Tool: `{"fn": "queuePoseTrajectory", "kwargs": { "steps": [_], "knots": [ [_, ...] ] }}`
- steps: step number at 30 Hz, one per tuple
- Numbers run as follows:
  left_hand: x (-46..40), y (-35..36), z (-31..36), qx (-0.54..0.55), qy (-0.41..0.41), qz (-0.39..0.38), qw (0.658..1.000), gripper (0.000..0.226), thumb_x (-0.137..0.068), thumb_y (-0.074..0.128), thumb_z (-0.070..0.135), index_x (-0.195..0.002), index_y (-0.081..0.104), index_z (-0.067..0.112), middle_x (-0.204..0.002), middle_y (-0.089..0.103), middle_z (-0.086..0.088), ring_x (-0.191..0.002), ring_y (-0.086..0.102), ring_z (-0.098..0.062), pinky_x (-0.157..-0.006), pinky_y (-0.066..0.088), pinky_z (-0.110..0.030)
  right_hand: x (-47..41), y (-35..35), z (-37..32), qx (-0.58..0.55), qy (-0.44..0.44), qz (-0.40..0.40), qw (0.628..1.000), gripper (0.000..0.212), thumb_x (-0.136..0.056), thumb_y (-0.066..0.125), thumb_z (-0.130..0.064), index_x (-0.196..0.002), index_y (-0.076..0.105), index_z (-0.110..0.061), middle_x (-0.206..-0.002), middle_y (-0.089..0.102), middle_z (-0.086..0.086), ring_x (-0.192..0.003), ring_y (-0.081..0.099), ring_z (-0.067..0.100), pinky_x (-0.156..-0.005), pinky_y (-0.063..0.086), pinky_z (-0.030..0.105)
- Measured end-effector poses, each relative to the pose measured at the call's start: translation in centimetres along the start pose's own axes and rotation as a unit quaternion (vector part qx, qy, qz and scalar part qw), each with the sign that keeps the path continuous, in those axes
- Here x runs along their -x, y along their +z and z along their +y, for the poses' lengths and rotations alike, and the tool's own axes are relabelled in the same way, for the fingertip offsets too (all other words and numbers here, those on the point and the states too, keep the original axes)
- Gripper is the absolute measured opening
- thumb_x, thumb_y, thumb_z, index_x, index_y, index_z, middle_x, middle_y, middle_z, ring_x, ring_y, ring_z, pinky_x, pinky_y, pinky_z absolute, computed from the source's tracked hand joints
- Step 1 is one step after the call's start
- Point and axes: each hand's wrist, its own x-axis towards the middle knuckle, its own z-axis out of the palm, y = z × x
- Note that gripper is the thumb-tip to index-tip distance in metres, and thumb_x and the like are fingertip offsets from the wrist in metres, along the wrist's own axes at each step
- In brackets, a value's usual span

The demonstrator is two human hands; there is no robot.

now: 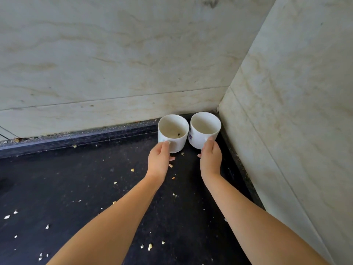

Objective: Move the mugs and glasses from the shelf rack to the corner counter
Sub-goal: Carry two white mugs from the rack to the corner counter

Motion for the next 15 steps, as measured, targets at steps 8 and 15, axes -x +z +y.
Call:
{"fn": "queuePoseTrajectory", "kwargs": {
  "steps": [8,15],
  "knots": [
    [-0.3,-0.8,-0.5,-0.027,-0.003,-0.013,1.0,0.037,-0.096,0.039,0.029,-0.06,0.044,0.021,-0.065,0.045,0.003,-0.07,0.048,-0.014,-0.091,0.051,-0.044,0.1,0.3,0.9,0.006,0.025,-0.015,1.0,0.035,-0.102,0.027,-0.037,-0.07,0.041,-0.031,-0.071,0.044,-0.012,-0.057,0.052,0.001,-0.075,0.052,0.027],
    [-0.3,-1.9,1.0,-0.134,-0.016,-0.025,0.99,0.019,-0.094,0.043,0.037,-0.091,0.052,0.021,-0.095,0.058,-0.001,-0.083,0.053,-0.013,-0.069,0.042,-0.026,-0.1,-1.5,-0.8,0.084,0.035,-0.045,0.995,0.029,-0.099,0.035,-0.032,-0.095,0.051,-0.009,-0.091,0.056,0.007,-0.085,0.053,0.022,-0.076,0.043,0.034]
  ]
}}
